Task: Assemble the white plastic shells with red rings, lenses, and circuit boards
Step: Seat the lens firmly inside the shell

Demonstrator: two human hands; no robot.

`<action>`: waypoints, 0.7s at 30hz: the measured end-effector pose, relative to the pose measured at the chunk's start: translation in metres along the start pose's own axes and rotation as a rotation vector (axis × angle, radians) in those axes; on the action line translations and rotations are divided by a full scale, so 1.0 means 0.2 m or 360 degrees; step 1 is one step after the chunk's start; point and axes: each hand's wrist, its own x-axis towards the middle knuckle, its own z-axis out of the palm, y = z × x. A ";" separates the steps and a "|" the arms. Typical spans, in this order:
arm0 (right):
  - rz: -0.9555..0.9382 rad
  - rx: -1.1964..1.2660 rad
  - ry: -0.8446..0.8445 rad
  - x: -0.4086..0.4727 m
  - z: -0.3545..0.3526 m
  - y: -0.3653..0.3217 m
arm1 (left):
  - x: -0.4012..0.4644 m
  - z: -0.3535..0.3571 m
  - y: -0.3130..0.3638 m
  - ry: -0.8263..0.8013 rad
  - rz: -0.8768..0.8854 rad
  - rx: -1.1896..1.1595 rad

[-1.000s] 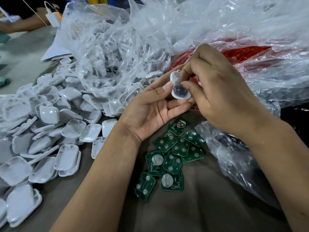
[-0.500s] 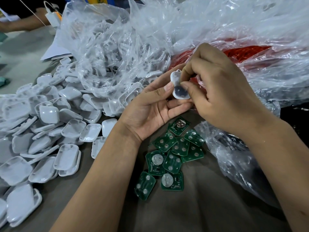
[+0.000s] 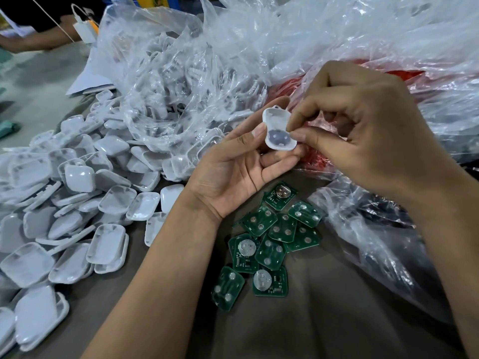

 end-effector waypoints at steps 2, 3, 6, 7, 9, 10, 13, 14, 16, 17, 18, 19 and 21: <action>0.0004 -0.0003 -0.0073 0.00 0.00 0.00 | 0.00 0.00 0.00 0.0004 -0.0009 0.0015; 0.0004 -0.0005 -0.0101 0.00 0.00 0.00 | 0.00 0.00 0.00 0.0006 -0.0012 0.0032; -0.0001 -0.0016 -0.0168 0.01 0.00 -0.01 | 0.00 0.00 0.00 0.0014 -0.0018 0.0053; 0.0003 -0.0018 -0.0191 0.01 0.01 -0.01 | 0.00 0.00 0.00 0.0018 -0.0020 0.0048; 0.0023 -0.0018 -0.0237 0.01 0.01 -0.01 | 0.00 0.00 0.00 0.0029 -0.0021 0.0037; 0.0033 -0.0019 -0.0257 0.01 0.01 -0.01 | 0.00 0.00 0.00 0.0039 -0.0019 0.0039; 0.0043 -0.0042 -0.0294 0.01 0.03 -0.02 | 0.00 0.00 0.00 0.0082 -0.0013 0.0070; 0.0045 -0.0049 -0.0300 0.01 0.03 -0.02 | 0.00 0.00 -0.01 0.0095 -0.0013 0.0075; 0.0048 -0.0063 -0.0315 0.00 0.04 -0.02 | 0.00 0.00 -0.01 0.0117 -0.0015 0.0072; 0.0048 -0.0070 -0.0324 0.00 0.04 -0.02 | 0.00 0.00 -0.01 0.0121 -0.0015 0.0069; 0.0046 -0.0076 -0.0332 0.00 0.04 -0.02 | 0.00 0.00 -0.01 0.0121 -0.0015 0.0067; 0.0043 -0.0081 -0.0338 0.00 0.04 -0.02 | 0.00 0.00 -0.01 0.0122 -0.0013 0.0067; 0.0042 -0.0089 -0.0348 0.00 0.04 -0.01 | 0.00 0.00 -0.01 0.0124 -0.0010 0.0071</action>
